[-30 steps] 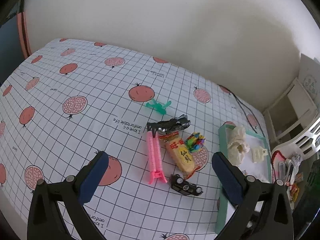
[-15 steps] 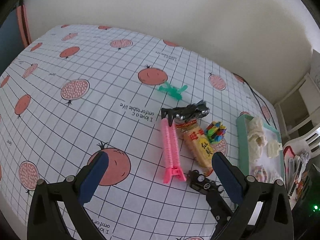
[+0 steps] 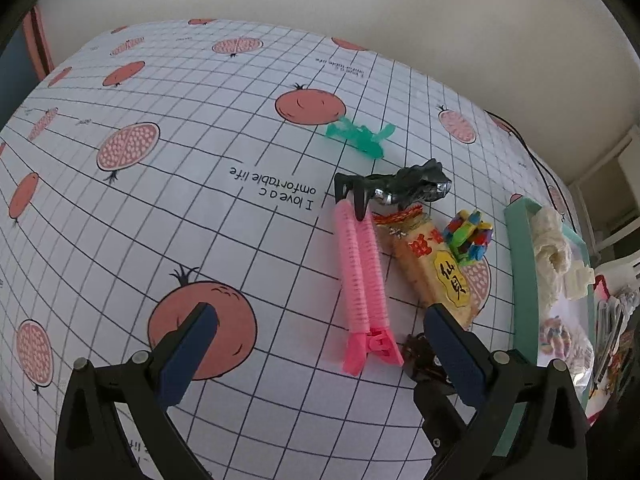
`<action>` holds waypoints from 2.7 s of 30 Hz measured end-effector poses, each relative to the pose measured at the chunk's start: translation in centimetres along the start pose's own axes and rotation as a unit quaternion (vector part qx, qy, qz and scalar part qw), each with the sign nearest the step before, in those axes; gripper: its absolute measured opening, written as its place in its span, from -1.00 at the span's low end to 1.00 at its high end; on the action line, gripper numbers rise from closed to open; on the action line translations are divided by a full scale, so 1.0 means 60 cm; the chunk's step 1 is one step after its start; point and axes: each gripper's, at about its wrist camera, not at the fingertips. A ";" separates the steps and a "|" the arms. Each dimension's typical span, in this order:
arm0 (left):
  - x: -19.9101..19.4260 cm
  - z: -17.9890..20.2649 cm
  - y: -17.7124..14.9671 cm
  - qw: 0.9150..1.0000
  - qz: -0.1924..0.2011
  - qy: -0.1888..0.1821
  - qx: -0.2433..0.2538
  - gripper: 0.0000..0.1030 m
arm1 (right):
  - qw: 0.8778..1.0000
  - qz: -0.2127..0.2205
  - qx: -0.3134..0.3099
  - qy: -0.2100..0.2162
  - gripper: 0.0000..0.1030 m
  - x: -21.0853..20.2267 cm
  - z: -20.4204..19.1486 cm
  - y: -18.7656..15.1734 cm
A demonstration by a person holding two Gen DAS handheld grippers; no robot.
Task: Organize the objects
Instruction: 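Move right tool toward black toy car while left tool approaches pink hair roller, then grasp black toy car with right tool while left tool grasps pink hair roller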
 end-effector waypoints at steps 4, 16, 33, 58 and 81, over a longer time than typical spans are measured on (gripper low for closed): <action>0.008 0.003 0.001 1.000 0.002 0.003 0.004 0.99 | 1.000 0.000 -0.005 -0.001 1.00 0.005 -0.003 0.001; 0.032 0.018 -0.002 1.000 0.002 0.004 0.026 0.79 | 0.999 0.002 -0.042 -0.026 1.00 0.017 -0.021 -0.006; 0.043 0.026 -0.010 0.997 0.006 0.043 0.065 0.39 | 0.996 0.007 -0.074 -0.048 0.99 0.023 -0.032 -0.017; 0.031 0.022 -0.015 0.995 0.018 0.067 0.075 -0.17 | 0.996 0.019 -0.075 -0.049 0.47 0.009 -0.026 -0.022; 0.011 0.017 -0.043 0.995 -0.002 0.074 0.070 -0.43 | 0.997 0.000 -0.074 -0.037 -0.36 -0.009 -0.028 -0.030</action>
Point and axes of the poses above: each gripper's, at about its wrist camera, not at the fingertips, and x roughly the way its jaws point, z to its right, y to its top, and after that the axes turned 4 degrees about -y, right-handed
